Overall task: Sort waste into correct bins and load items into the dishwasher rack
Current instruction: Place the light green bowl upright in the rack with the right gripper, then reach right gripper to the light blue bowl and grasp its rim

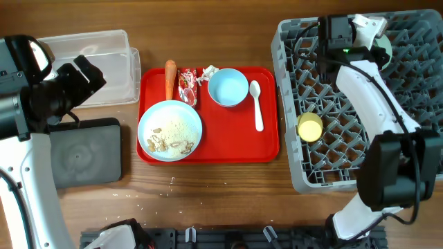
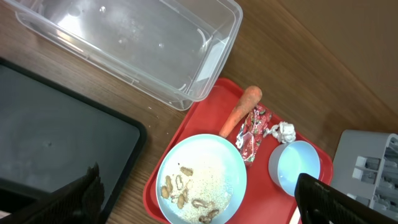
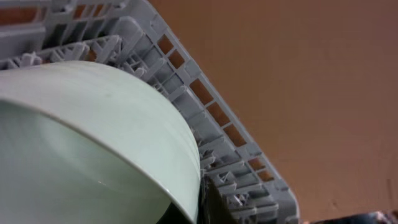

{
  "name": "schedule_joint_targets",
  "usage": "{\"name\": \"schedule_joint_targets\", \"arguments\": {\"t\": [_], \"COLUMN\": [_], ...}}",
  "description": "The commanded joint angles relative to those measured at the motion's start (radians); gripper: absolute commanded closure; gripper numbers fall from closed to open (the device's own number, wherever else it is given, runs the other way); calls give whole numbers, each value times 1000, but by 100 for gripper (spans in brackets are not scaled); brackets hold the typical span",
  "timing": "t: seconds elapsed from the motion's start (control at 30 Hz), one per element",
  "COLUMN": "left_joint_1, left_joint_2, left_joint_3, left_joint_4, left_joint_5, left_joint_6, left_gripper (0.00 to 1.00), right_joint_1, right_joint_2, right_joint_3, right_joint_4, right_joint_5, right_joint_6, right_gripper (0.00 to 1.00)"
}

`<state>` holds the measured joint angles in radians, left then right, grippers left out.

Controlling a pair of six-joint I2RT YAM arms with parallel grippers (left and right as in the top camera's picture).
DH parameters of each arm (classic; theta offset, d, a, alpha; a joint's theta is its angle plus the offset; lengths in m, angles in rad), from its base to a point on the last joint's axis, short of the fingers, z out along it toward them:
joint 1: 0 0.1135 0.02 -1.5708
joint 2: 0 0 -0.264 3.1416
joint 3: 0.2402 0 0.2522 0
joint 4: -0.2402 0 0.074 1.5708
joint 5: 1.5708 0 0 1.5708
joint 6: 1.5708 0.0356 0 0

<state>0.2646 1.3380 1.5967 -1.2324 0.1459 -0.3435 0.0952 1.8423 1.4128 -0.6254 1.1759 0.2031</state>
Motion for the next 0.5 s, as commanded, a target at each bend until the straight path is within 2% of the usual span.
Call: {"name": "schedule_joint_targets", "arguments": {"t": [0.0,0.37,0.47], "left_joint_1": [4,4,4], "left_joint_2": [1,1,1], "left_joint_3": [12,12,12], "left_joint_4": [1,1,1], "left_joint_5": [-10,-10,-10], "left_joint_6": [-9,-9,-9], "left_gripper": [0,0,0], "right_joint_1": [-3,11,43], "right_joint_2": [39,94,93], "right_joint_3": [6,4,6], "right_joint_4": [11,-71,-134], "right_joint_5": [35,-93,-181], "right_joint_6": [-73,-95,-96], "right_gripper": [96,94,70]}}
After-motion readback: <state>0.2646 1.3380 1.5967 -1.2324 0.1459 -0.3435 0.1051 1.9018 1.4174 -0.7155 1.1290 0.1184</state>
